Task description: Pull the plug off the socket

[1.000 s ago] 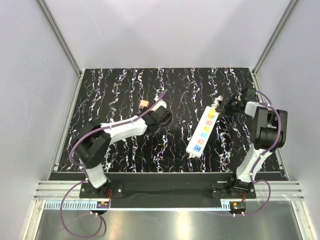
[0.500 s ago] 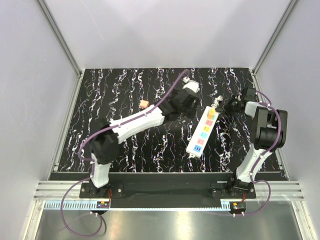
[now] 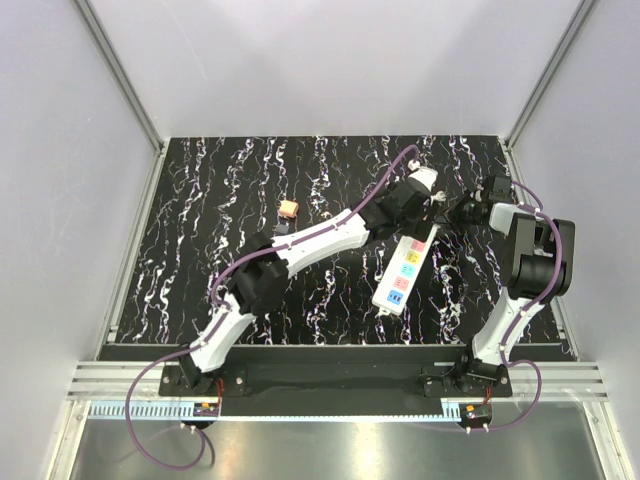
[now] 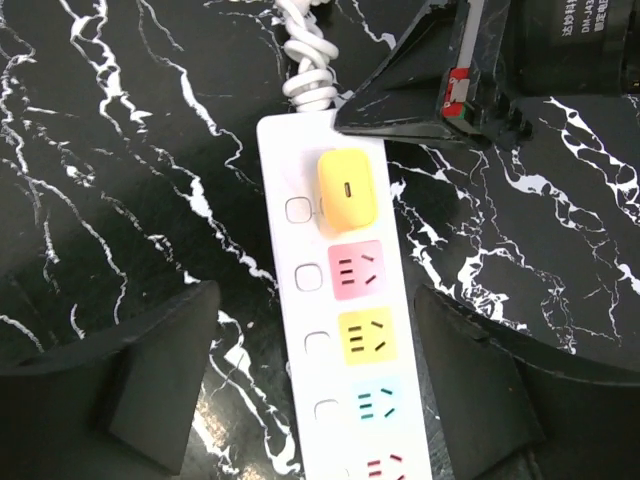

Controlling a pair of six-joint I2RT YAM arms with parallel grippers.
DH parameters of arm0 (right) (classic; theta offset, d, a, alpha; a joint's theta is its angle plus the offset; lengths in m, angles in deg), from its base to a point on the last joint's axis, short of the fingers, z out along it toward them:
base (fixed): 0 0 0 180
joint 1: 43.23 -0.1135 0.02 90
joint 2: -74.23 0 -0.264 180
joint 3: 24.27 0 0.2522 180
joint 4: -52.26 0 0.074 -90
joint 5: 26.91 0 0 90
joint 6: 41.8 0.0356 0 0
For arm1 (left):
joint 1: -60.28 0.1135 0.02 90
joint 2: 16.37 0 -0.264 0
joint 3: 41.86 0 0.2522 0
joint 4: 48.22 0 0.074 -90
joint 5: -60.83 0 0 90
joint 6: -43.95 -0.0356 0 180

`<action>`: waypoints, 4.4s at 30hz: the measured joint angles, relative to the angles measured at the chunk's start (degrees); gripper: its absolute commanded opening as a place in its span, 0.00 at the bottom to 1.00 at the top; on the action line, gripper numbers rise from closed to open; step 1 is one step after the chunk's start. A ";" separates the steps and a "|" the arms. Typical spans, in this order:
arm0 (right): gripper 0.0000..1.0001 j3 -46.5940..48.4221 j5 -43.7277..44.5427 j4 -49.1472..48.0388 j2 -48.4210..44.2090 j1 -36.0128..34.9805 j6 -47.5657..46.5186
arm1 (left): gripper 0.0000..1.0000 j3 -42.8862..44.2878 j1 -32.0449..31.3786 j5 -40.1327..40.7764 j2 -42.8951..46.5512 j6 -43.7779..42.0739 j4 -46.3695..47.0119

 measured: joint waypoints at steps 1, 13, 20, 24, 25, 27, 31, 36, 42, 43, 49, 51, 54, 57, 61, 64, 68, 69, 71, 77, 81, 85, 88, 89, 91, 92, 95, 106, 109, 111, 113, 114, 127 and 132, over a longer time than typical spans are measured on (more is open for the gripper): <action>0.00 0.00 0.02 -0.02 0.00 0.00 0.00 | 0.82 0.26 -0.04 -0.17 -0.37 0.02 0.20; 0.00 0.00 0.07 -0.02 0.00 -0.02 0.00 | 0.77 3.67 -0.68 1.03 -5.68 -0.33 1.57; 0.00 0.00 0.09 -0.02 -0.02 -0.02 -0.02 | 0.75 5.86 -0.68 1.33 -7.93 -0.28 2.60; 0.00 0.00 0.11 -0.02 -0.02 -0.04 -0.02 | 0.75 6.23 -0.68 1.36 -8.39 -0.33 2.95; 0.00 0.00 0.11 -0.02 -0.02 -0.04 -0.02 | 0.74 6.58 -0.68 1.40 -8.66 -0.33 2.95; 0.00 0.00 0.11 -0.02 -0.02 -0.04 -0.02 | 0.71 7.13 -0.68 1.53 -9.22 -0.28 3.26; 0.00 0.00 0.11 -0.02 -0.02 -0.04 -0.02 | 0.70 9.09 -0.68 1.51 -11.39 -0.04 4.11; 0.00 0.00 0.11 -0.02 -0.02 -0.04 -0.02 | 0.62 10.25 -0.68 1.53 -13.70 0.66 4.37; 0.00 0.00 0.11 -0.02 -0.02 -0.04 -0.04 | 0.61 10.49 -0.68 2.40 -15.32 0.68 4.57; 0.00 0.00 0.11 -0.02 -0.02 -0.04 -0.04 | 0.59 10.82 -0.68 2.43 -15.56 0.68 4.66; 0.00 0.00 0.11 -0.04 -0.02 -0.04 -0.04 | 0.48 12.52 -0.68 2.43 -16.28 0.26 5.66; 0.00 0.00 0.11 -0.04 -0.02 -0.04 -0.04 | 0.33 12.79 -0.68 2.45 -16.35 0.44 5.99; 0.00 0.00 0.13 -0.07 -0.02 -0.07 -0.04 | 0.23 12.90 -0.68 2.80 -16.39 0.50 5.92; 0.00 0.00 0.17 -0.09 -0.02 -0.09 -0.07 | 0.11 12.90 -0.68 3.17 -16.39 0.85 5.90; 0.00 0.00 0.17 -0.11 -0.02 -0.09 -0.22 | 0.00 12.90 -0.68 3.37 -16.39 1.27 5.88; 0.00 0.00 0.17 -0.11 -0.02 -0.09 -0.22 | 0.00 12.90 -0.68 3.54 -16.39 1.31 5.90; 0.00 0.00 0.20 -0.09 -0.02 -0.09 -0.22 | 0.00 12.87 -0.68 3.78 -16.39 1.36 5.92; 0.00 0.00 0.20 -0.09 -0.02 -0.09 -0.22 | 0.00 12.81 -0.68 3.85 -16.39 1.44 5.97; 0.00 0.00 0.22 -0.09 -0.02 -0.09 -0.22 | 0.00 12.70 -0.68 3.96 -16.37 1.49 6.19; 0.00 0.00 0.26 -0.09 -0.02 -0.11 -0.22 | 0.00 12.11 -0.68 4.07 -16.11 1.90 6.71; 0.00 0.00 0.68 0.00 -0.17 -0.24 -0.24 | 0.00 10.45 -0.68 4.13 -15.32 2.67 7.82; 0.00 0.00 1.22 0.11 -0.33 -0.46 -0.24 | 0.00 7.61 -0.68 4.07 -13.92 3.80 9.97; 0.00 0.00 1.27 0.09 -0.33 -0.63 -0.26 | 0.00 6.62 -0.66 4.04 -13.38 4.33 10.43; 0.00 0.00 1.27 0.09 -0.33 -0.66 -0.26 | 0.00 6.58 -0.63 4.04 -13.38 4.39 10.45; 0.00 0.00 1.27 0.09 -0.33 -0.66 -0.26 | 0.00 6.58 -0.61 4.04 -13.38 4.63 10.47; 0.00 0.00 1.27 0.09 -0.33 -0.66 -0.26 | 0.00 6.58 -0.61 4.04 -13.38 4.76 10.45; 0.00 0.00 1.29 0.09 -0.33 -0.66 -0.26 | 0.00 6.58 -0.61 4.04 -13.38 4.96 10.45; 0.00 0.02 1.27 0.11 -0.37 -0.72 -0.66 | 0.00 6.58 -0.48 3.56 -13.38 4.96 10.45; 0.00 0.02 1.38 0.13 -0.44 -0.79 -0.92 | 0.00 6.58 -0.39 3.37 -13.38 5.40 10.47; 0.00 0.17 1.62 0.37 -0.44 -0.90 -1.09 | 0.00 6.58 -0.35 3.15 -13.38 5.44 10.51; 0.00 0.39 1.86 0.76 -0.44 -0.98 -1.25 | 0.00 6.58 -0.35 2.89 -13.38 4.90 10.56; 0.00 0.48 2.01 0.96 -0.44 -1.03 -1.31 | 0.00 6.62 -0.35 2.75 -13.38 4.31 10.58; 0.00 1.16 2.71 2.32 -0.44 -1.44 -1.57 | 0.00 8.68 -1.49 4.09 -13.38 -3.67 8.70; 0.00 1.40 3.08 2.69 -0.44 -1.62 -1.84 | 0.00 11.15 -2.47 4.61 -13.38 -5.51 8.90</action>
